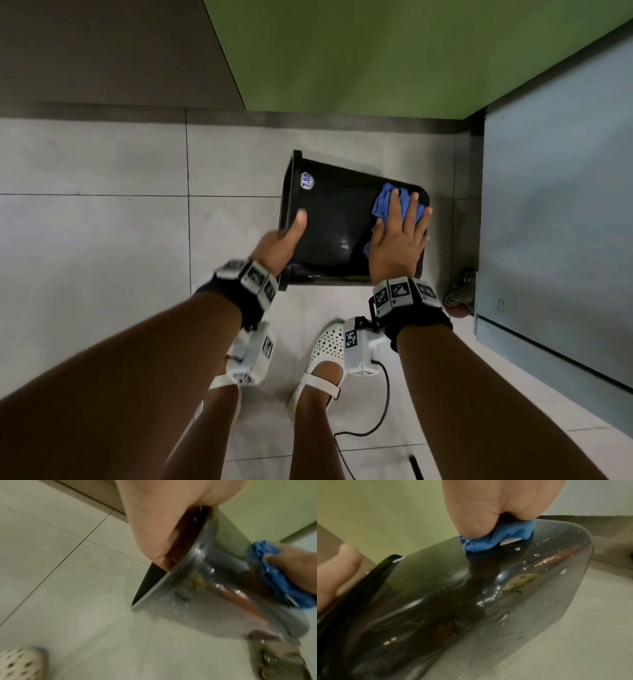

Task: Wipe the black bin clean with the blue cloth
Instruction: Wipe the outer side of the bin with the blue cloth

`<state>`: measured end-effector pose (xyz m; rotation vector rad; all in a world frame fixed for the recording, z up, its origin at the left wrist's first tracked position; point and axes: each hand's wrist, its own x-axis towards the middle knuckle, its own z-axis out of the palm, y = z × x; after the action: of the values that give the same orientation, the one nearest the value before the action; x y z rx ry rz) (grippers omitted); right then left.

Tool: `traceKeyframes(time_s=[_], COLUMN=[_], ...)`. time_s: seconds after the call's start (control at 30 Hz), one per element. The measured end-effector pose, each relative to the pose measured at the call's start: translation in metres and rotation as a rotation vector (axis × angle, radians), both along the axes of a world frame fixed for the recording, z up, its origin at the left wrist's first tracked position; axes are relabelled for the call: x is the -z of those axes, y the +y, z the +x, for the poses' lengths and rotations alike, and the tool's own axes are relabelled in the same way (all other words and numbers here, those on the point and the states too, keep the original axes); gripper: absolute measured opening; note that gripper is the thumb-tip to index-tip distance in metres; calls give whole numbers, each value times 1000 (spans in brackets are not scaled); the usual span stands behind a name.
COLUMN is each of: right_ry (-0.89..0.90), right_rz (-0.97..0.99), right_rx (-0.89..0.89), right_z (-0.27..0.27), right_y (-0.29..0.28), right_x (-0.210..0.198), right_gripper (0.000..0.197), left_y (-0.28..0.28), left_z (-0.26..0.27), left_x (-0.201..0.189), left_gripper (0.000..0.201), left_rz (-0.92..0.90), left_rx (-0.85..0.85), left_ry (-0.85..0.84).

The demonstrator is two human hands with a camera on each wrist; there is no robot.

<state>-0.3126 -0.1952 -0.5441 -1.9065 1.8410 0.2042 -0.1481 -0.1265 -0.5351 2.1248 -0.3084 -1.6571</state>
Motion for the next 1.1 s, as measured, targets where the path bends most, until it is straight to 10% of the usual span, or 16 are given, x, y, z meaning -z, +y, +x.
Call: traceKeyframes(time_s=[0.5, 0.83, 1.1], right_ry=[-104, -231, -31], right_rz=[70, 55, 149], right_rx=[110, -410, -164], right_z=[21, 65, 10], right_y=[-24, 29, -37], right_x=[-25, -55, -31], right_gripper=[49, 51, 47], left_y=[-7, -28, -41], left_z=[-16, -2, -2], left_x=[-42, -48, -52], left_gripper=[58, 69, 69], left_rz=[-303, -127, 0], left_rx=[-3, -68, -77], left_ry=[-203, -196, -205])
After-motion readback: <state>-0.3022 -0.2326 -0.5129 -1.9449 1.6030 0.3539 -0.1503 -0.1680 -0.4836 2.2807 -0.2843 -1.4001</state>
